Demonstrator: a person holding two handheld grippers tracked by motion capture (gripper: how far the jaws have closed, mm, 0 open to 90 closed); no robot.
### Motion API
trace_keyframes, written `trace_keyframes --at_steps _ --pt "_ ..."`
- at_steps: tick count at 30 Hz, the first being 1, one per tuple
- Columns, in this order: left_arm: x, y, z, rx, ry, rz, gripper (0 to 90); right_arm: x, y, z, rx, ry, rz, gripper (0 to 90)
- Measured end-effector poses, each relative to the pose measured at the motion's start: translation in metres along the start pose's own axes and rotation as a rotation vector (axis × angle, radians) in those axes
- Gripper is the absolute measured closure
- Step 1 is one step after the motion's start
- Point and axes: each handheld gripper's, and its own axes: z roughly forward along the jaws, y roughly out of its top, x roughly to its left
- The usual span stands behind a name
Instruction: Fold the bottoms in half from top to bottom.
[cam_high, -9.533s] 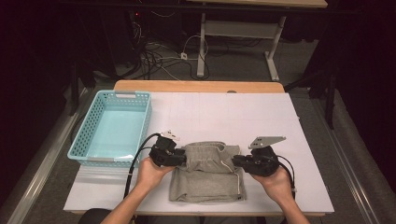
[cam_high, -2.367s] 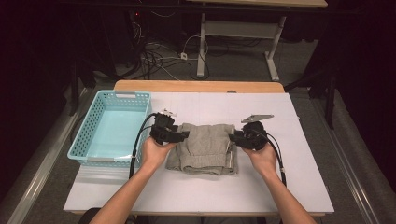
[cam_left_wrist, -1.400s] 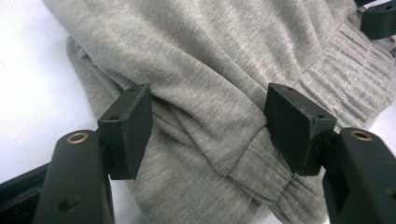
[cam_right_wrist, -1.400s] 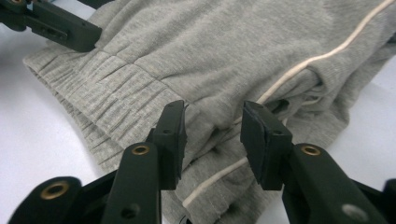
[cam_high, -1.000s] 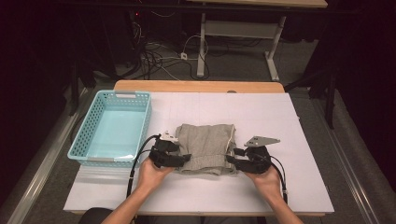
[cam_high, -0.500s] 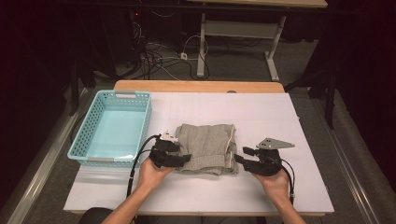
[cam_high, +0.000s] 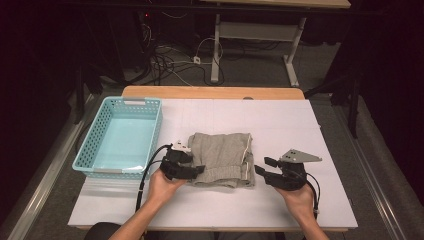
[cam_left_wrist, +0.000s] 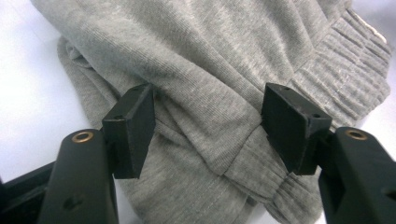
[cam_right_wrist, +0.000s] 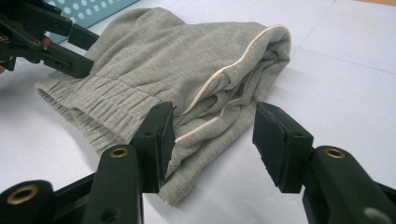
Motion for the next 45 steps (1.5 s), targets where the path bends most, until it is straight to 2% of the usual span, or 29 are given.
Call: trace_keyframes --at_steps 12,30,37,45 --pt "0.000 0.000 0.000 0.002 -0.003 0.000 35.2 -0.002 -0.005 -0.010 -0.026 -0.018 -0.015 45.4" --pt "0.000 0.000 -0.002 -0.005 0.004 0.003 33.7 -0.012 -0.020 -0.030 -0.064 -0.055 0.013 43.2" --pt "0.000 0.000 -0.001 -0.007 0.004 0.005 33.6 -0.015 -0.028 -0.036 -0.063 -0.058 0.032 42.4" --pt "0.001 0.000 -0.001 -0.006 0.001 0.002 33.3 -0.020 -0.037 -0.045 -0.077 -0.084 0.040 41.1"
